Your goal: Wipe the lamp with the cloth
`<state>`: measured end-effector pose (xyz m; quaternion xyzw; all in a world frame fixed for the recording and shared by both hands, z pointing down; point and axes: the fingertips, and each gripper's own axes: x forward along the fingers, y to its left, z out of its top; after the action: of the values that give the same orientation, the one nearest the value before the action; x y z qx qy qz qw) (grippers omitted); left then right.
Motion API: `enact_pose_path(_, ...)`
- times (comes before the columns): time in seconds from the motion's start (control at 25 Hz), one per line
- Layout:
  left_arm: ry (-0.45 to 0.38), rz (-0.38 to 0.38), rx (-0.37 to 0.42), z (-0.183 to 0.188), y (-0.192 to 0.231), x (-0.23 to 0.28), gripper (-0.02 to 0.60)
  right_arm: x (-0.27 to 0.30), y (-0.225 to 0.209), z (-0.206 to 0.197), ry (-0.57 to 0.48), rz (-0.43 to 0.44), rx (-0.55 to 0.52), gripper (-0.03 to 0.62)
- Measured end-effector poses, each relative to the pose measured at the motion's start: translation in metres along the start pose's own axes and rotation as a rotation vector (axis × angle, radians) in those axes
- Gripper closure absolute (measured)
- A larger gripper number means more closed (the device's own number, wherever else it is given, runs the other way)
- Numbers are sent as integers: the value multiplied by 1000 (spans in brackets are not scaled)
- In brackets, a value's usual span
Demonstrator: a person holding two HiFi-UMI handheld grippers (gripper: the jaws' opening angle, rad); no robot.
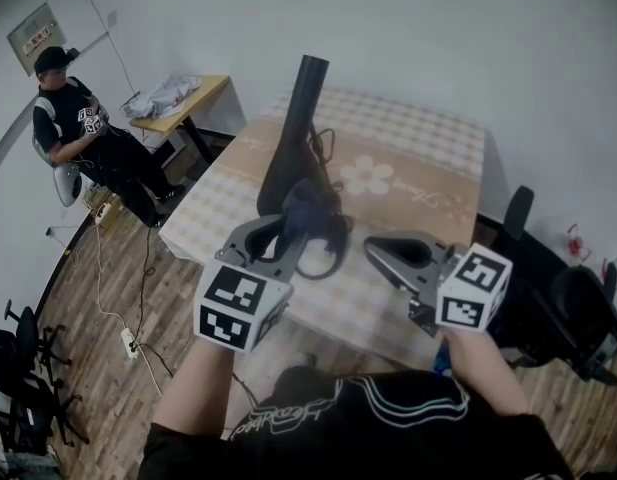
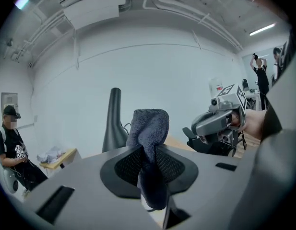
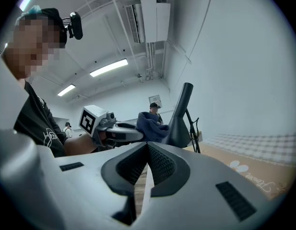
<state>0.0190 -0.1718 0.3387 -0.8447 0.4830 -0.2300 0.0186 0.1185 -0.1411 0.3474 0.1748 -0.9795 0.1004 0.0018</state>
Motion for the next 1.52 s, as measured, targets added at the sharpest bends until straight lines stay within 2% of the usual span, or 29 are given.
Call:
enact_pose_path(0.2, -100, -17, 13, 33, 31, -8, 515, 11, -3, 16, -13, -61, -33, 583)
enact_pose_path(0.72, -335, -63, 145, 119, 110, 1, 516, 46, -33, 44, -40, -252, -49, 583)
enact_pose_path(1.0, -432, -143, 225, 154, 132, 17, 516, 54, -45, 46, -46, -387, -56, 583)
enact_pose_path(1.32, -508, -178, 344, 181, 152, 42, 515, 52, -43, 46, -43, -544, -56, 583)
enact_pose_path(1.52, -515, -214, 407, 185, 155, 61, 515, 52, -35, 43, -50, -626, -45, 583)
